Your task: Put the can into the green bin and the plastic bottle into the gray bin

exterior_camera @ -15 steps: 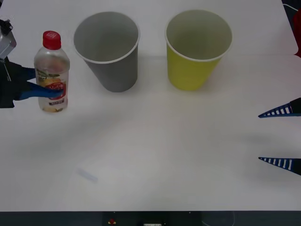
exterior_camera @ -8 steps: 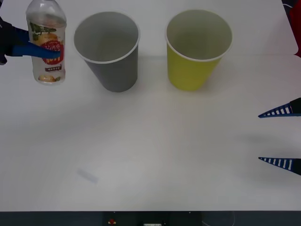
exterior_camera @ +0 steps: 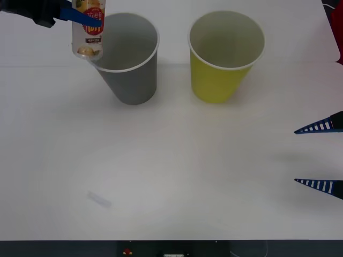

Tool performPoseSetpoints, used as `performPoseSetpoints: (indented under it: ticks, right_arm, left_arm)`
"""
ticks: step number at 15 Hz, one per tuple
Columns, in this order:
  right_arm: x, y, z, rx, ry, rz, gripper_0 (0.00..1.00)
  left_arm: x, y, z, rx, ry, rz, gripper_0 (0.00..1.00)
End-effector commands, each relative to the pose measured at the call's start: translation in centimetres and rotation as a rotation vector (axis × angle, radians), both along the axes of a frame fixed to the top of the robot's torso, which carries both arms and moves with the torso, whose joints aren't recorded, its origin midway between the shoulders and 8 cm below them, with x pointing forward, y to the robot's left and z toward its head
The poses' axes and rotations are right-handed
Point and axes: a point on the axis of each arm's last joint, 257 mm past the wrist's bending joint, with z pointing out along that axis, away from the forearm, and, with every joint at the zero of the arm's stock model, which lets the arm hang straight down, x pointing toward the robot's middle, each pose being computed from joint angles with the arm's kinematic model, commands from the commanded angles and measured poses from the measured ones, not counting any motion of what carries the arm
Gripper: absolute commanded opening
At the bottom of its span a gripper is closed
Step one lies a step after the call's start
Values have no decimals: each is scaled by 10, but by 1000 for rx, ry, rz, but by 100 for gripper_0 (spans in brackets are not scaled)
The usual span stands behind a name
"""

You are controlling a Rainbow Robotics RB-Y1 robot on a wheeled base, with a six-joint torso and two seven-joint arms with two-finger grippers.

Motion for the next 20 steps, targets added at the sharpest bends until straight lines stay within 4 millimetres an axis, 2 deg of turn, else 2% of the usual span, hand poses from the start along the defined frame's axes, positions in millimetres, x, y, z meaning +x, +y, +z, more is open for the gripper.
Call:
performPoseSetpoints:
  ticks: [1, 5, 8, 9, 10, 11, 17, 20]
  right_arm:
    - [0, 0, 0, 0, 0, 0, 100]
    - [0, 0, 0, 0, 0, 0, 100]
    - [0, 0, 0, 0, 0, 0, 100]
    - [0, 0, 0, 0, 0, 0, 100]
    - [0, 0, 0, 0, 0, 0, 100]
    - [0, 0, 0, 0, 0, 0, 100]
    - [0, 0, 0, 0, 0, 0, 100]
    - [0, 0, 0, 0, 0, 0, 100]
  left_arm:
    - [22, -11, -3, 11, -5, 19, 0]
    - [33, -25, -12, 21, -24, 18, 0]
    - [33, -27, -15, 26, -26, 11, 0]
    - [34, -26, -16, 32, -28, 10, 3]
    - [33, -27, -16, 33, -30, 7, 72]
    - [33, -27, -17, 36, -30, 5, 100]
    - [30, -29, -20, 42, -27, -14, 100]
    - [15, -27, -17, 46, -2, -49, 100]
